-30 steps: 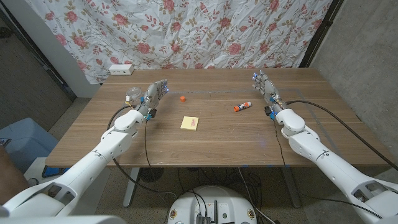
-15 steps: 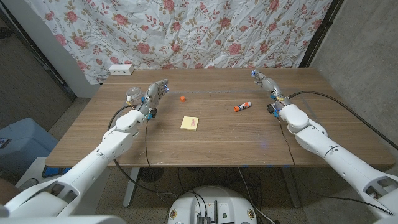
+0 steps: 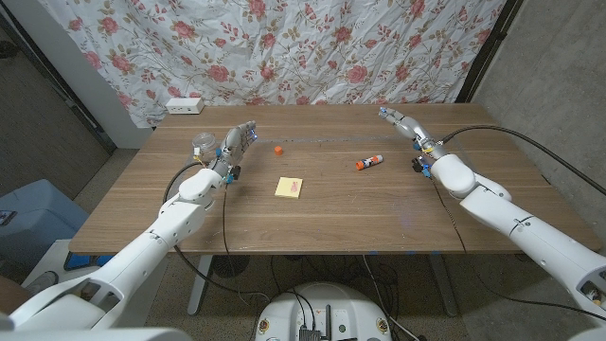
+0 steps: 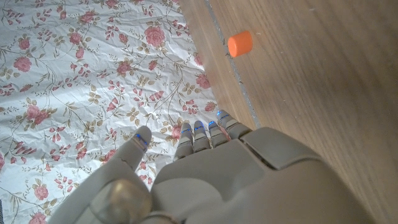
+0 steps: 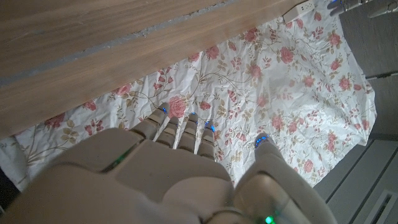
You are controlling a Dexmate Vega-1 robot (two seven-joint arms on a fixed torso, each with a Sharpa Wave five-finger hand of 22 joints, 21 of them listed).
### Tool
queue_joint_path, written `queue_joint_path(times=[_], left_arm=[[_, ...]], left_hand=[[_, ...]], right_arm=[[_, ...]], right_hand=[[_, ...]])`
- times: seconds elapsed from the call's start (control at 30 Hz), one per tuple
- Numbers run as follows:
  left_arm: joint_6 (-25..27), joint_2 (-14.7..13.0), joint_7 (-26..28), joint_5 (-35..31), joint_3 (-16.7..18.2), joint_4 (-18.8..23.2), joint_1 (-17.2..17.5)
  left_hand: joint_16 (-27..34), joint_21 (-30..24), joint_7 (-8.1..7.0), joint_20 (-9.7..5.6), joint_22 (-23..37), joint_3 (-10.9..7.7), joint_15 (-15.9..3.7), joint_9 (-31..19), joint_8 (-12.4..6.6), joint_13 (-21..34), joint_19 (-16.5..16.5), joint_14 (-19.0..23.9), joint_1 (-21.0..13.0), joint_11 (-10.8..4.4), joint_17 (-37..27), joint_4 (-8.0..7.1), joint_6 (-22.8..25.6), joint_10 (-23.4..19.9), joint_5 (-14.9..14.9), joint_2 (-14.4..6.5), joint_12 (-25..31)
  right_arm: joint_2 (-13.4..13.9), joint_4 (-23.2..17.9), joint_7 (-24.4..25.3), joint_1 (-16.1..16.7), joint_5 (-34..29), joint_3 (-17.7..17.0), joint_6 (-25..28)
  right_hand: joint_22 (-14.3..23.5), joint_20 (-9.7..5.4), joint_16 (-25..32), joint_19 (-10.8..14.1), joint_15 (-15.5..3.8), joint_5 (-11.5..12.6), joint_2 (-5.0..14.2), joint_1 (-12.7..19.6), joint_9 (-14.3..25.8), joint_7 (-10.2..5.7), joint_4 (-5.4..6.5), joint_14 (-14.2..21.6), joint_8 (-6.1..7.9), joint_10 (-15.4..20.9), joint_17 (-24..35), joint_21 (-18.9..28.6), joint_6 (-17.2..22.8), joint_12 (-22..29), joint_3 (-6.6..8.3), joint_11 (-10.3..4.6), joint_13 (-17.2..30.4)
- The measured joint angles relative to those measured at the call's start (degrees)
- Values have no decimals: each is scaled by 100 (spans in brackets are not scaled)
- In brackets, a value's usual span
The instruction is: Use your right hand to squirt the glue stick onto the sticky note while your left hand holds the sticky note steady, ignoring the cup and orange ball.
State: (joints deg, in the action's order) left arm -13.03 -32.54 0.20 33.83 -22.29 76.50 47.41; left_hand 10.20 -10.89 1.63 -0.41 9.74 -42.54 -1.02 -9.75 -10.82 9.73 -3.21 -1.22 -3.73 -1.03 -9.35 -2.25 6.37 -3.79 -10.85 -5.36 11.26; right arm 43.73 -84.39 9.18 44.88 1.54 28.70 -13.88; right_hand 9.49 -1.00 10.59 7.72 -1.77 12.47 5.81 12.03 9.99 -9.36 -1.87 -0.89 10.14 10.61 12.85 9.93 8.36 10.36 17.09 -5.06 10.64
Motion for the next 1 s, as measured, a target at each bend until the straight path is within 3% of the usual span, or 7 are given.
queue_joint_path(times=[0.07,0.1,0.23,0.3,0.53,0.87,1.0], left_arm=[[14,0,27,2,0,0,0],[25,-11,45,3,21,92,71],[66,-11,114,8,21,92,71],[78,-44,141,14,54,229,165],[106,-56,268,39,101,371,286],[190,-82,420,59,139,560,426],[229,-91,465,67,146,606,455]], left_hand=[[0,0,0,0,0,0,0,0,0,0,0,0,0,0,0,0,0,0,0,0,0],[0,0,0,0,0,0,0,0,0,0,0,0,0,0,0,0,0,0,0,0,0],[0,0,1,-31,0,0,0,1,0,0,-31,0,0,-15,-6,0,61,-26,0,0,0],[0,0,1,-19,0,0,0,1,0,0,-42,0,0,-9,-14,0,61,-51,0,0,0],[0,0,-7,-10,-1,0,0,1,0,0,-51,62,0,-2,-14,0,114,-84,0,0,0],[0,0,11,11,-1,0,0,1,0,-1,-72,61,0,-30,-13,-1,132,-112,0,0,0],[0,0,11,11,-1,0,-11,1,0,-1,-72,93,0,0,-13,-1,132,-144,0,0,0]], right_arm=[[112,-104,0,-29,0,49,0],[155,-144,5,-43,-501,68,194],[327,-298,5,-101,-501,148,194],[382,-350,-94,-124,-1063,174,412],[608,-535,-332,-270,-1574,290,556],[732,-641,-788,-392,-2099,369,649],[903,-818,-1004,-638,-2348,501,671]], right_hand=[[0,66,0,-69,4,-45,-66,69,0,-63,-87,-88,0,-63,-19,0,-81,0,36,-61,0],[0,73,0,-116,34,-51,-38,148,0,-56,-144,-140,0,-96,-32,0,-167,0,47,-88,0],[0,154,0,-277,105,-94,-116,296,0,-126,-313,-251,0,-174,-61,0,-344,0,106,-131,0],[0,170,0,-297,74,-126,-115,306,0,-123,-379,-325,0,-213,-68,0,-433,0,128,-169,0],[-1,51,0,-420,129,-167,-139,553,0,-150,-615,-478,0,-285,-106,0,-566,0,221,-242,1],[-1,172,0,-582,178,-166,-210,903,0,-129,-795,-587,27,-314,-114,0,-645,0,357,-336,1],[-2,219,23,-597,219,-166,-240,1054,23,-129,-851,-629,68,-314,-141,0,-645,25,365,-336,1]])
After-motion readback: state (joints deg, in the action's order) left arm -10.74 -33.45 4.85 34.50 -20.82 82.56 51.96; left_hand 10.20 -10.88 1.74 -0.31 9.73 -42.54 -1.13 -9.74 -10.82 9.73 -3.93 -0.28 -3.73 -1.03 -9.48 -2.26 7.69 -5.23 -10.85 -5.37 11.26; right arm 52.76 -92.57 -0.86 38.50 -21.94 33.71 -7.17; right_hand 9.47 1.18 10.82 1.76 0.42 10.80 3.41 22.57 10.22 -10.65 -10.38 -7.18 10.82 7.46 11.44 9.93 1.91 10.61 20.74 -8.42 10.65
